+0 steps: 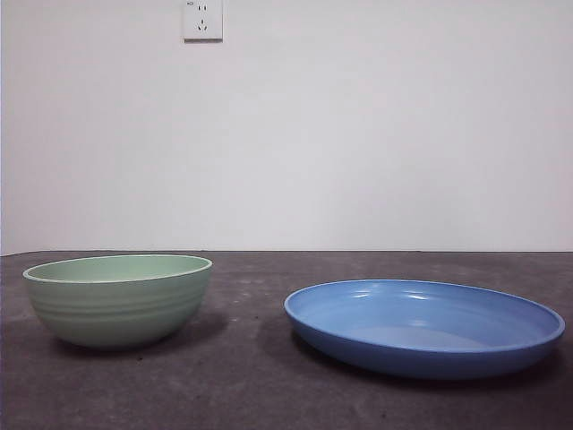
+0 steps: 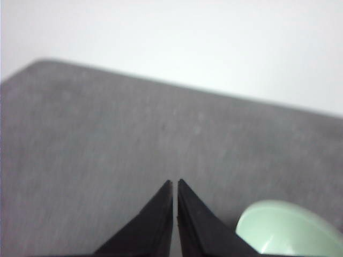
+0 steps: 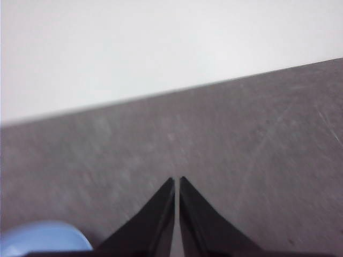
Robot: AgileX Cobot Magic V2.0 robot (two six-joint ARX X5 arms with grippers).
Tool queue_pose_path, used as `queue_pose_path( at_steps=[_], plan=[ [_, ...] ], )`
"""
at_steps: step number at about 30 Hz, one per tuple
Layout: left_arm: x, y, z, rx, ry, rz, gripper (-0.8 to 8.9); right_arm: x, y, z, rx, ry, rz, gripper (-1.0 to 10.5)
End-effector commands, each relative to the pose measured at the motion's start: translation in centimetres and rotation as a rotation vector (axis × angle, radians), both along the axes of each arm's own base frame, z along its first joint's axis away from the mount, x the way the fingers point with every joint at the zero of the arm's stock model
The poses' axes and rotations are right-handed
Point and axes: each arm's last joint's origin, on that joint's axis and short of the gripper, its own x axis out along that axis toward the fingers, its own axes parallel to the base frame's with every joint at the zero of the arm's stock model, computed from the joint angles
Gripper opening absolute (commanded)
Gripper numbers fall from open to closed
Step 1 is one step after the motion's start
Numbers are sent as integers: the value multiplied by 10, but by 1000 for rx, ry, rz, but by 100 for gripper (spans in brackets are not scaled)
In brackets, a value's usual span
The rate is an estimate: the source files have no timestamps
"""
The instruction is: Place the green bowl on the blue plate
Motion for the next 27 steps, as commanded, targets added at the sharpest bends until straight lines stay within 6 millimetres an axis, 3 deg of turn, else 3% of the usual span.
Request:
queue_pose_path(
  at_steps=[1,6,11,17,27],
  plan=[
    [1,0,18,-109,-17,10,15,-5,0,26,133,-81,1,10],
    [7,0,50,-177,-10,6,15,-12,1,61,159,-83,31,10],
    [12,-4,89,-178,25,-48,15,-14,4,96,162,13,109,10],
    [22,-12,122,-206,140,-165,15,-8,8,135,170,128,227,10],
    [38,-39,158,-211,287,-505,15,11,35,181,173,300,666,10]
  ],
)
